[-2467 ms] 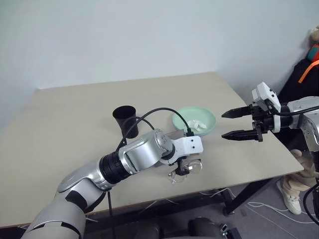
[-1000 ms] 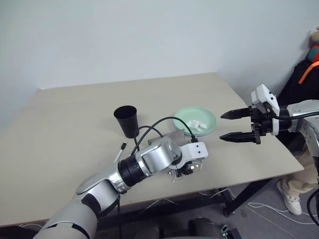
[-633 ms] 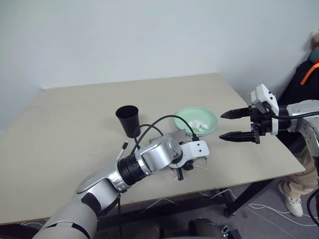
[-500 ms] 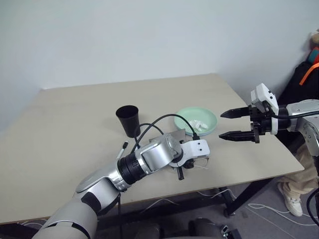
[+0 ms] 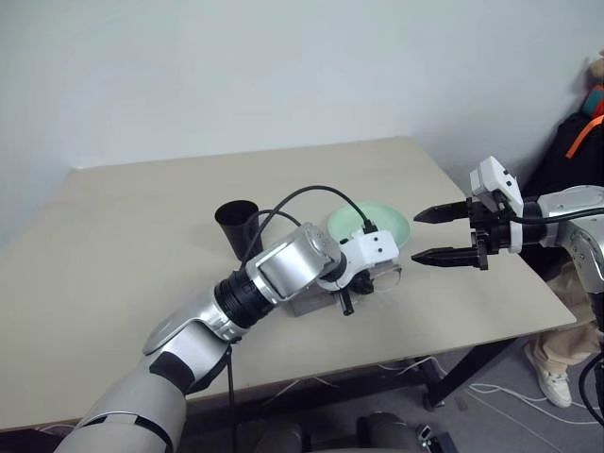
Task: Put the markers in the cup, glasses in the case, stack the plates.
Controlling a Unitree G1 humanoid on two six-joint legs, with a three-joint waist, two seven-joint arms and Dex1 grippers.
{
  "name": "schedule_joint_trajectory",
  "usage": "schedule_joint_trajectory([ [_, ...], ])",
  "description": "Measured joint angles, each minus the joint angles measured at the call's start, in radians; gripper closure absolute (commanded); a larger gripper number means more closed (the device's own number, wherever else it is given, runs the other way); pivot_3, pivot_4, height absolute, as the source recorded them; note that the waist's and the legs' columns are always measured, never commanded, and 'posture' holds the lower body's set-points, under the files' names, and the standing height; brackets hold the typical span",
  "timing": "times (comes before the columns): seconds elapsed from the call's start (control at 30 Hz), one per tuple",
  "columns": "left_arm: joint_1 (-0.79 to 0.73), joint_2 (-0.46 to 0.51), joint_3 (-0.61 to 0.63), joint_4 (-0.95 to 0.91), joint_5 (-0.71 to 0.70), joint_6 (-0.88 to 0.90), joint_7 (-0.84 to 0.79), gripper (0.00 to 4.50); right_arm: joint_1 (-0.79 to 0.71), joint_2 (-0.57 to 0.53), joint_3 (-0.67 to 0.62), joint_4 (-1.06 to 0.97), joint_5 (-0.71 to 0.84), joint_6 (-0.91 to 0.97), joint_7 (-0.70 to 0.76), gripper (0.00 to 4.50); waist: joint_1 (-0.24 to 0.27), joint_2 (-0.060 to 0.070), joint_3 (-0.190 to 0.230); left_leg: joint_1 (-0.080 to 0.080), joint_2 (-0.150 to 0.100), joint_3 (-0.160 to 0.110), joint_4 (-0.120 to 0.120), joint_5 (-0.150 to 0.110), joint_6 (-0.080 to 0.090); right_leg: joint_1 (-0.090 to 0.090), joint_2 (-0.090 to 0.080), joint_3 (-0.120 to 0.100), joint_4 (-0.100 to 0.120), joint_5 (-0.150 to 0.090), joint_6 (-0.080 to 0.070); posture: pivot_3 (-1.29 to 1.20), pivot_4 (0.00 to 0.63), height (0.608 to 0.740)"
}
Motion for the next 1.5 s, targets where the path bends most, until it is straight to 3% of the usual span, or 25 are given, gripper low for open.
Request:
schedule_joint_trajectory([
  [0.47,0.013,0.129,0.034,-0.014,-0.044,-0.004,-0.132,4.5,-0.015,0.011,0.014,0.023,-0.002,-0.026,0.0,0.0,0.0,0.0,0.0,0.0,0.0,0.0,0.001,0.0,0.001,0.001,0.0,0.0,0.0,0.0,0.0,0.0,0.0,0.727],
  [0.63,0.011,0.15,0.034,0.084,-0.015,-0.087,-0.147,4.5,-0.015,0.013,0.014,0.023,-0.002,-0.032,0.0,0.0,0.0,0.0,0.0,0.0,0.0,0.0,0.001,0.0,0.001,0.001,0.0,0.0,0.0,0.0,0.0,0.0,0.0,0.727],
  [1.07,-0.018,0.077,0.113,0.478,0.093,-0.351,-0.105,4.5,-0.011,0.013,0.014,0.019,-0.001,-0.032,-0.001,0.0,0.001,0.0,0.0,0.0,0.0,0.0,0.001,0.0,0.001,0.0,0.0,0.001,0.0,0.0,0.0,0.0,0.0,0.727],
  [1.5,-0.006,0.06,0.148,0.484,0.147,-0.366,-0.16,4.5,-0.008,0.015,0.014,0.017,-0.001,-0.031,-0.005,0.0,0.0,0.0,0.0,0.0,0.0,0.0,0.0,-0.001,0.001,0.0,0.0,0.001,0.001,0.0,0.0,0.0,0.0,0.727],
])
